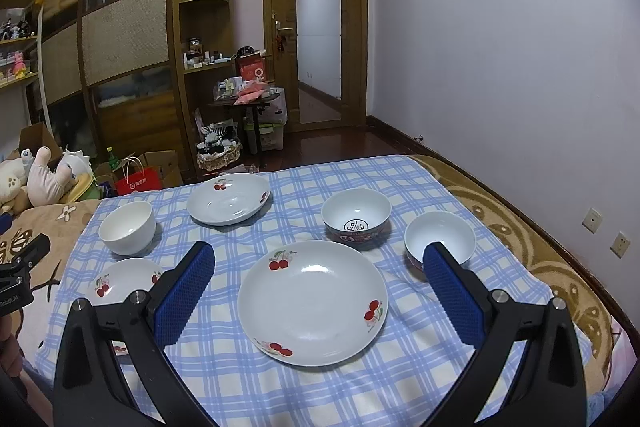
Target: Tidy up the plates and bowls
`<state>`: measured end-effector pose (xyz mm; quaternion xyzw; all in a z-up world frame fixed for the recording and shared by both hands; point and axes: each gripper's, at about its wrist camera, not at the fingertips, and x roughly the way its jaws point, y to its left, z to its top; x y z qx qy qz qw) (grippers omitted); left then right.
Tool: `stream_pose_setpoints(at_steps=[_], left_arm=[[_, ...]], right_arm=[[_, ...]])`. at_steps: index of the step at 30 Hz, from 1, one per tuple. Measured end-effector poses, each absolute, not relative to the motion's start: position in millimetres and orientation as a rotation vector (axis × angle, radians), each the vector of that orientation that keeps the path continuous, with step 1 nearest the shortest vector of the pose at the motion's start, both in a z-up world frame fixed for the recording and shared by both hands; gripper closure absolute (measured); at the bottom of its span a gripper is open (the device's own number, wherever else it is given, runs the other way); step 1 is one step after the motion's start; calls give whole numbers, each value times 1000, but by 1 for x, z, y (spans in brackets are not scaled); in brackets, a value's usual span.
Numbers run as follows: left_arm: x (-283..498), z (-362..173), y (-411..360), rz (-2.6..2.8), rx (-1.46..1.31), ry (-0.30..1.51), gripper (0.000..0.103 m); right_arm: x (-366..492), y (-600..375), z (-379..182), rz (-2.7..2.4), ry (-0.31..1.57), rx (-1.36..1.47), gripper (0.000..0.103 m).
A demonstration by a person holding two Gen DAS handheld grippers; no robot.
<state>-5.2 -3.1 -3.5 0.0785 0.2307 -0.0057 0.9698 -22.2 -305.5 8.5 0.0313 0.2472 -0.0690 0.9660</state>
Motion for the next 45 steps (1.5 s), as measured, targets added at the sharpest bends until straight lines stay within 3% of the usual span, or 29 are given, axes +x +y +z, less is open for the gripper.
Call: stream_pose_setpoints(at_steps=[45], left_arm=[[-5,-7,-3,-23,182,496,1]], right_arm=[[-22,-308,7,-158,515,73,0]])
